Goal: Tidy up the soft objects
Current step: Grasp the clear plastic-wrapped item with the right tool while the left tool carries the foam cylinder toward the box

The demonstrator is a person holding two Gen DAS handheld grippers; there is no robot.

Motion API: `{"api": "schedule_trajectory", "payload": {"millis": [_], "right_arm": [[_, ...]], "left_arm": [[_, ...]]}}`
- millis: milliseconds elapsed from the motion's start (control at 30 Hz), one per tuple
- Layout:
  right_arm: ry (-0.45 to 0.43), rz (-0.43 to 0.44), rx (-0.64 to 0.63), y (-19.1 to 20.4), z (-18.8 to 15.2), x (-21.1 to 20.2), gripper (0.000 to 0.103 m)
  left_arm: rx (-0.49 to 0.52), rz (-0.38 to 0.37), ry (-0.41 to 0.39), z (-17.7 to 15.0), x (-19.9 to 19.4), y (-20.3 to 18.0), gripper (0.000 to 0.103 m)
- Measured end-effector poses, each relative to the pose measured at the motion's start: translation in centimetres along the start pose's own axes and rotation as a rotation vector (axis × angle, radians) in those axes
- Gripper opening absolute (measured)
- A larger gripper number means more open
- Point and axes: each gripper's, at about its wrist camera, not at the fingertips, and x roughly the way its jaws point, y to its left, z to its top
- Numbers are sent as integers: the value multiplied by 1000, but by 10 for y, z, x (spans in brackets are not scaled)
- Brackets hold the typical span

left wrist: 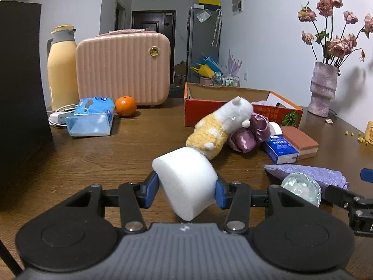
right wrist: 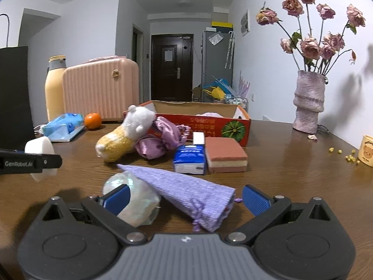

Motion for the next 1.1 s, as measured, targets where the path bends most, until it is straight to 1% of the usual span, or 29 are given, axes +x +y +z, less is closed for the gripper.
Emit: {"api": "schedule_trajectory", "payload": {"millis": [167, 300, 333, 367, 400, 433, 500, 533, 567, 667, 800, 1100], "right_arm": [[11, 48, -7, 17, 0, 0, 95], [10, 72, -14, 31, 1, 1, 83], [15, 79, -17, 34, 1, 3, 82], [22, 81, -22, 37, 2, 5, 77], [31, 83, -29, 40, 2, 8, 68], [42, 86, -36, 43, 3, 10, 64], [64, 89, -51, 49, 3, 16, 45], [73, 91, -56, 51, 3, 18, 40], [82, 93, -57, 52, 3, 20, 31], [78, 101, -48, 52, 3, 21, 22], [55, 117, -35, 49, 3, 16, 19], [-6, 171, -15, 47, 12, 1, 17]], "left_arm": [[-12, 2, -8, 0, -4, 8, 49], [-20, -6, -12, 1, -6, 12, 49], [-20, -9, -14, 0, -6, 12, 49], [-17, -9, -16, 0, -7, 11, 49], [-14, -10, -17, 0, -7, 11, 49], [-13, -11, -18, 0, -8, 11, 49], [-11, -14, -18, -1, -8, 11, 49], [-12, -17, -17, -1, -8, 11, 49], [-13, -21, -17, -1, -8, 11, 49], [-11, -23, -18, -1, -8, 10, 49], [-13, -27, -20, -2, -9, 10, 49], [-32, -36, -24, -2, -11, 12, 49]]}}
